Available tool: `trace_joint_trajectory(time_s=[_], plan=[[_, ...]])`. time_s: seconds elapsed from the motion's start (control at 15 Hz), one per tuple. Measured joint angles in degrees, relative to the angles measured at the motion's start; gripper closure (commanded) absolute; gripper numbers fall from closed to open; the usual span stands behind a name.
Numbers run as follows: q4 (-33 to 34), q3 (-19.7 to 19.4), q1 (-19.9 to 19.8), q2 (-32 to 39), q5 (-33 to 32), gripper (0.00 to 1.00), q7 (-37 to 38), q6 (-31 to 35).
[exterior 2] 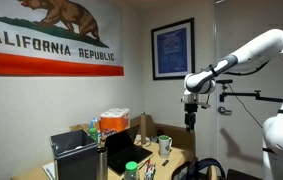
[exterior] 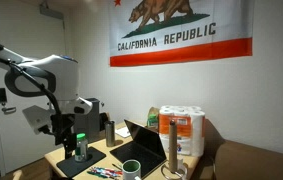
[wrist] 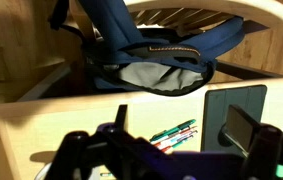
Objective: Take the green lid from the clear bottle and put it on the table
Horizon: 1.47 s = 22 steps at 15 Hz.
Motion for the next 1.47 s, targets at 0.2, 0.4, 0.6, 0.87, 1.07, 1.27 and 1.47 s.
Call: trace_joint_trajectory(time_s=[0.2,0.4,0.6,0.87,1.07,1.27,1.47], plan=[[0.00,0.00,0.00,0.00,0.00,0.00,0.00,0.00],[0.00,0.00,0.00,0.00,0.00,0.00,0.00,0.00],[0.00,0.00,0.00,0.00,0.00,0.00,0.00,0.00],[0.06,1.93,-1.23,0.12,-0.96,0.00,1.30,0.19],[0.31,6.06,-1.96,0.42,-4.05,0.00,5.87,2.04],[0.95,11.60,-1.61,1.16,-6.83,0.00,10.33,4.17],[2.12,16.70,0.07,3.05,-8.18,0.00,13.69,5.47]])
